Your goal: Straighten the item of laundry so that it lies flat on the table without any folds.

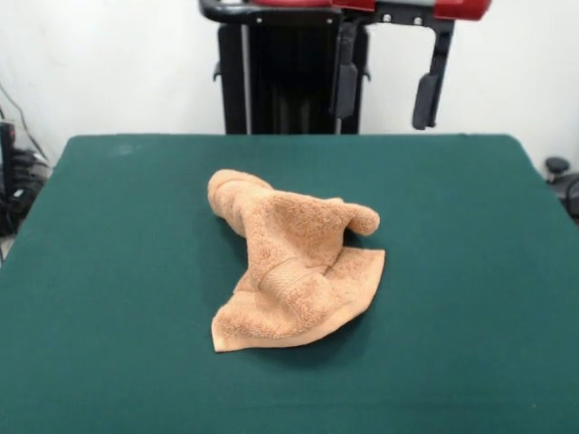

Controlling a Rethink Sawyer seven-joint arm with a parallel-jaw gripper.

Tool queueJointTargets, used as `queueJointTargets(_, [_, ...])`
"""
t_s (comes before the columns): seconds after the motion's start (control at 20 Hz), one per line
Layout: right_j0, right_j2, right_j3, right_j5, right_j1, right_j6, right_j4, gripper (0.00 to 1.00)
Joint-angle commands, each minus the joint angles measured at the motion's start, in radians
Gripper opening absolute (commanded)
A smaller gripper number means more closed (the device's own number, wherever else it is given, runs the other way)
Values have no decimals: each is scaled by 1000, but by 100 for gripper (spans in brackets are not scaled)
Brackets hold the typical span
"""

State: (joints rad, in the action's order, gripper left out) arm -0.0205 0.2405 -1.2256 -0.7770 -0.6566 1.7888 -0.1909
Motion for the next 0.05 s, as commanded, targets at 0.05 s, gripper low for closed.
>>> queueJointTargets(0.05, [-17,-61,-64,-46,24,193,-17,100])
